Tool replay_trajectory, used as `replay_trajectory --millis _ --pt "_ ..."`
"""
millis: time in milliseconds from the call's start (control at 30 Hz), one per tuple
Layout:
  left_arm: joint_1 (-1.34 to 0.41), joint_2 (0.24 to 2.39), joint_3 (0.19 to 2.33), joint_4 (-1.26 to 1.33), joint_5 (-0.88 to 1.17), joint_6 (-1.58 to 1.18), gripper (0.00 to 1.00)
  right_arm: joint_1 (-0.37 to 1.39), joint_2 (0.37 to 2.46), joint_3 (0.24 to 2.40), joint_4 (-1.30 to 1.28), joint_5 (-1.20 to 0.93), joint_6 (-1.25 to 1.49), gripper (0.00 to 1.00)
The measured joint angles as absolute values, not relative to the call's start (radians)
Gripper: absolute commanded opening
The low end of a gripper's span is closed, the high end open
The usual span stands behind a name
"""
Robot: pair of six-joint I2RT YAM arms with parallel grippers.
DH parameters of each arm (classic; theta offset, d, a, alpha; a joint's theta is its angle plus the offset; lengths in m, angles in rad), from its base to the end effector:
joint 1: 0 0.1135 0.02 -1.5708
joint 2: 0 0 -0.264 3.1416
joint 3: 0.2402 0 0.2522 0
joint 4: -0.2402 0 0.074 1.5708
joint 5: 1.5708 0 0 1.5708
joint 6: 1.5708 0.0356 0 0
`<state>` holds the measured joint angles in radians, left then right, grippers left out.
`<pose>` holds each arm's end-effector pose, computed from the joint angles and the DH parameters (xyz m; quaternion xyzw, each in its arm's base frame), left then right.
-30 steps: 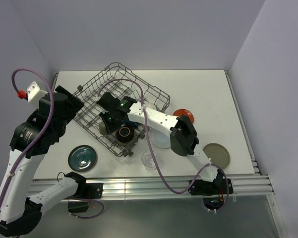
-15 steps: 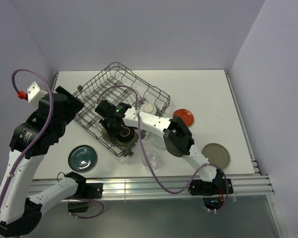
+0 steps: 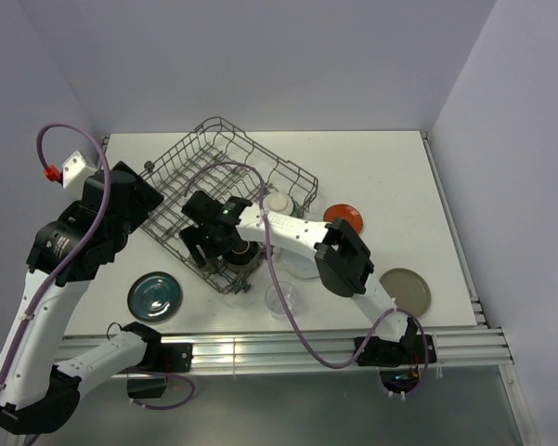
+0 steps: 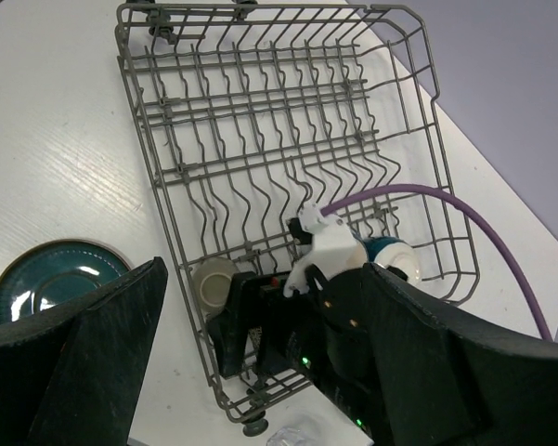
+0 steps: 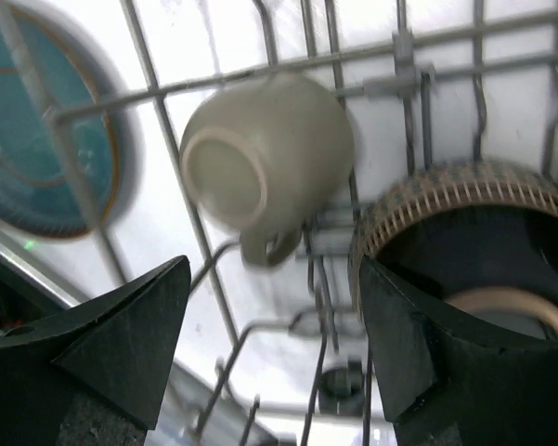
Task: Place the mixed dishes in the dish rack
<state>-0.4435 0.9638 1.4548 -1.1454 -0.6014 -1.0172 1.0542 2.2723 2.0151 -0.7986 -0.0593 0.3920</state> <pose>0.1343 -0.0415 0.4358 -0.3680 0.7845 -0.0840 0.4919 0.2434 0.4327 0.2155 -0.3214 0.9117 0.1899 0.1719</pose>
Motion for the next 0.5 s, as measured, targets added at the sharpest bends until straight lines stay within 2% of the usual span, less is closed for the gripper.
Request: replay_trajectory --millis 133,300,500 --pt "-0.443 0.966 1.460 -1.152 -0.595 -1.017 0.89 1.048 2.174 1.970 -0.806 -0.048 0.403 0.80" --pt "-0.443 0.968 1.461 -1.140 -0.537 -1.010 0.75 0.996 1.985 1.945 -0.792 -0.069 0.427 0.80" --pt "-0.442 1.023 1.422 -1.029 -0.344 -0.971 0.66 0.789 1.677 1.759 -0.758 -0.073 0.477 0.80"
